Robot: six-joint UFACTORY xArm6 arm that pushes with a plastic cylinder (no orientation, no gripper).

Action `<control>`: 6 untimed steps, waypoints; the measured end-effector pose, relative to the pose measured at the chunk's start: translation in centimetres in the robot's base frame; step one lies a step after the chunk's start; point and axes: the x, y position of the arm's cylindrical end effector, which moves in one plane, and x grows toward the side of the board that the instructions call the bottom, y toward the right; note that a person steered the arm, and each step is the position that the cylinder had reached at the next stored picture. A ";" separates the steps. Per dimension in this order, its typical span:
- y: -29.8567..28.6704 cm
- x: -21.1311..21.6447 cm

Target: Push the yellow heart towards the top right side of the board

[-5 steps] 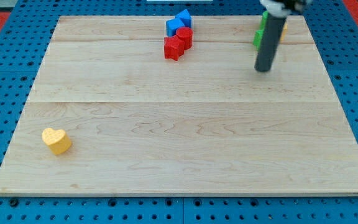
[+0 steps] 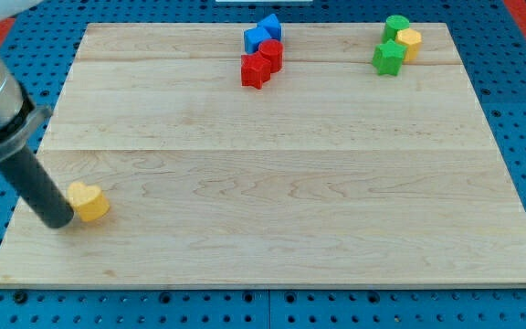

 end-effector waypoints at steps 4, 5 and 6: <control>12.1 -11.5; 11.9 -12.8; 16.6 -15.8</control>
